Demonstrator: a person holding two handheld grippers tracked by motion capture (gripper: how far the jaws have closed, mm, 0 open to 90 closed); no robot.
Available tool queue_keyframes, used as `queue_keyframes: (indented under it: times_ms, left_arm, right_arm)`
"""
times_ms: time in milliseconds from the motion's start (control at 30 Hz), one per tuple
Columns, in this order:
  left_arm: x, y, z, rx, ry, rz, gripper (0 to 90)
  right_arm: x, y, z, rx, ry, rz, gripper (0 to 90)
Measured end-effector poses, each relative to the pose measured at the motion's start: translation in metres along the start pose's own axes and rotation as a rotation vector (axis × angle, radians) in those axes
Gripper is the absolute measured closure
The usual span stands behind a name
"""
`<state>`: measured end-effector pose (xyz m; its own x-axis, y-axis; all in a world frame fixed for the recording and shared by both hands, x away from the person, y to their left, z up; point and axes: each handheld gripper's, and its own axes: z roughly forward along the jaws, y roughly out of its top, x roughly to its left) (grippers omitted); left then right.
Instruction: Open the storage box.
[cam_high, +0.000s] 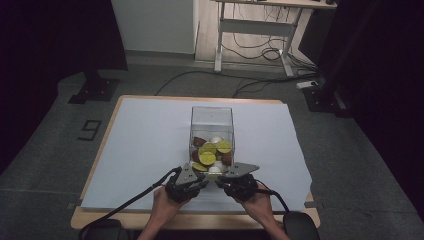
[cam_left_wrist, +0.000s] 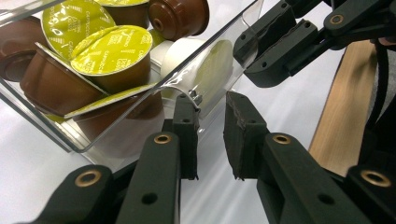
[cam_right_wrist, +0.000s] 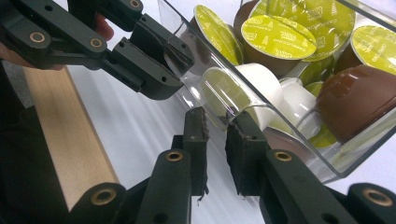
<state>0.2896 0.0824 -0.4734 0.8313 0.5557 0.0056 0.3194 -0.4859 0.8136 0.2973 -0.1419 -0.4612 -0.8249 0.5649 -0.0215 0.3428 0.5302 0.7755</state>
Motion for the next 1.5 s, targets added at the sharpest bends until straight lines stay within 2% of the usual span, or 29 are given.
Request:
queue_keyframes:
  times_ms: [167,400,600,800,933,1033,1233,1500]
  left_arm:
    - [-0.004,-0.002,-0.002,-0.007,-0.001,-0.013,74.6]
    - [-0.01,-0.005,-0.006,-0.006,-0.001,-0.003,74.5]
    - [-0.015,-0.006,-0.005,-0.011,-0.001,-0.011,74.7]
    - [-0.013,-0.006,-0.007,-0.006,-0.006,-0.005,74.7]
    - [-0.012,-0.007,-0.013,-0.008,-0.001,0.006,73.9]
    - [-0.008,-0.01,-0.02,-0.027,-0.008,-0.02,73.8]
    - [0.0,-0.018,-0.031,-0.017,-0.011,-0.047,70.9]
    - [0.007,-0.024,-0.043,0.002,-0.003,-0.051,67.7]
  right_arm:
    - [0.005,-0.002,-0.002,0.0,-0.003,-0.005,77.6]
    - [0.01,-0.004,-0.005,0.002,0.007,-0.013,77.6]
    - [0.012,-0.006,-0.008,0.012,0.01,-0.026,77.4]
    - [0.011,-0.006,-0.008,0.018,0.02,-0.039,77.2]
    - [0.009,-0.006,-0.008,0.032,0.039,-0.059,73.8]
    - [0.009,-0.007,-0.01,0.026,0.048,-0.07,70.5]
    - [0.006,-0.008,-0.015,0.031,0.053,-0.074,67.4]
    - [-0.002,-0.01,-0.028,0.015,0.068,-0.056,66.7]
